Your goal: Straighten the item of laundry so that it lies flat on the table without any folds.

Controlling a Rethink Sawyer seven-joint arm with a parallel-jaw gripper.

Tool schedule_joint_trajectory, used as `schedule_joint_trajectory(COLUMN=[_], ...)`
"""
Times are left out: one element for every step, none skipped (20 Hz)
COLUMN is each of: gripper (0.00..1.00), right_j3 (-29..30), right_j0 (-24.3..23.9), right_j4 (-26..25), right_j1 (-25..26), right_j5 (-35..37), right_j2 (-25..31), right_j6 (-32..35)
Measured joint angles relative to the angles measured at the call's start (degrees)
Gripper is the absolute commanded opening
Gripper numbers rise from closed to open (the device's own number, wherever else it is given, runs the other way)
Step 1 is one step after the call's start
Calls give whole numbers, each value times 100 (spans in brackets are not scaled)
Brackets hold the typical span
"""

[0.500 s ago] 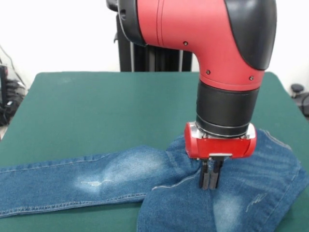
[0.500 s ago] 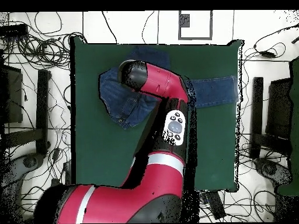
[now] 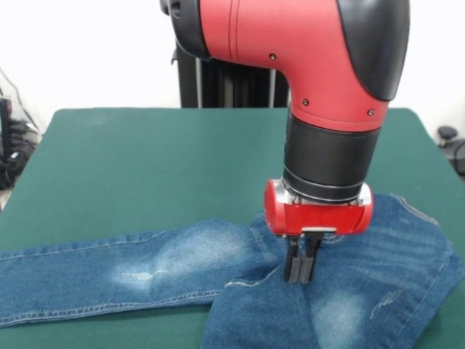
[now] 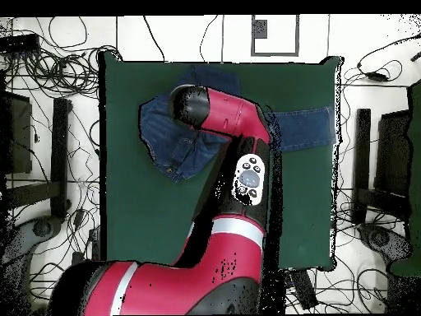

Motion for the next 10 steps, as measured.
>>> schedule_joint_trajectory(gripper=[0,0,0,0,0,0,0,0,0,0], right_j3=[-2,-7,-14,-18,-22,-25,-25,-26,-26,-27], right_j0=[-8,-13,-19,-22,-25,-30,-32,-33,-33,-34], right_j4=[-41,-81,-128,-149,-175,-210,-231,-248,-276,-299], right_j1=[-16,-27,-34,-36,-37,-36,-35,-35,-35,-34], right_j5=[0,0,0,0,0,0,0,0,0,0], right_j2=[-1,-1,-1,-1,0,-1,-1,0,-1,-1], right_j6=[0,0,0,0,0,0,0,0,0,0])
